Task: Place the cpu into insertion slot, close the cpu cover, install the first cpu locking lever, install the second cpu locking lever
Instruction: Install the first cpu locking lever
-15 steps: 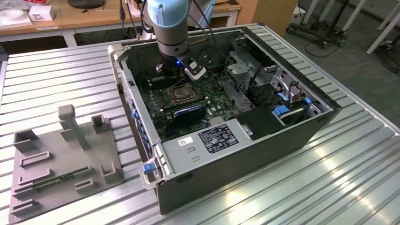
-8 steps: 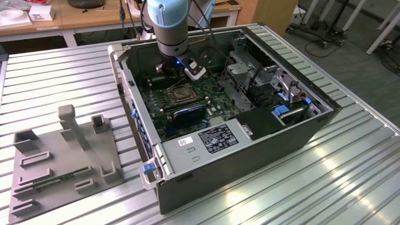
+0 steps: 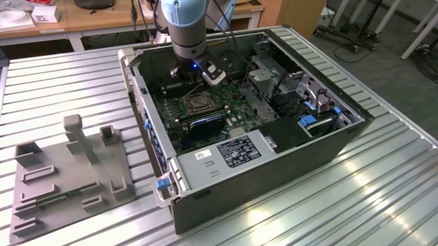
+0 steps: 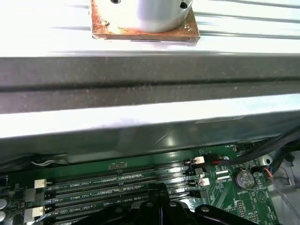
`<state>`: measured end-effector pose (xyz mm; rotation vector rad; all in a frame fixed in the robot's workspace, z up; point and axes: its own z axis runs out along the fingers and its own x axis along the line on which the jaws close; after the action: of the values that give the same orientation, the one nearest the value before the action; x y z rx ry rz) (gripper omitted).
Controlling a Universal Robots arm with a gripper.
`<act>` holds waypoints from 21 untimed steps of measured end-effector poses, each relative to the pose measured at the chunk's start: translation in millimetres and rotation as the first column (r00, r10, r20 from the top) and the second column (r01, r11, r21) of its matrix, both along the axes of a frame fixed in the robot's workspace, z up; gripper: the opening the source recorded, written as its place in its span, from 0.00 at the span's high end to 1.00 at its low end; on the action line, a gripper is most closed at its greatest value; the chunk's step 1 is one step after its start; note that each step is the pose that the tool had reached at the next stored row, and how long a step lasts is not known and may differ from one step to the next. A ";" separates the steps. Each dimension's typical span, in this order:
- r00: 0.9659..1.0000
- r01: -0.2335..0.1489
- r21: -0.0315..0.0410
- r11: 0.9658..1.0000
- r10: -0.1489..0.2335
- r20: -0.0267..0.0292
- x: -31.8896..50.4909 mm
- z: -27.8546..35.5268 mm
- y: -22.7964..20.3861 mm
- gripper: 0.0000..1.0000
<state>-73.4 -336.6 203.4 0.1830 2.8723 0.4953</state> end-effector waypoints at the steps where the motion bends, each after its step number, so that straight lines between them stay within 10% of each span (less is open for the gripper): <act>1: 1.000 0.000 0.000 1.000 0.000 0.000 0.0 1.3 0.0 0.89; 21: 1.000 0.000 0.012 1.000 0.000 0.000 0.0 15.3 0.4 0.89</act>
<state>-73.4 -336.2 218.7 0.1849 2.8698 0.5131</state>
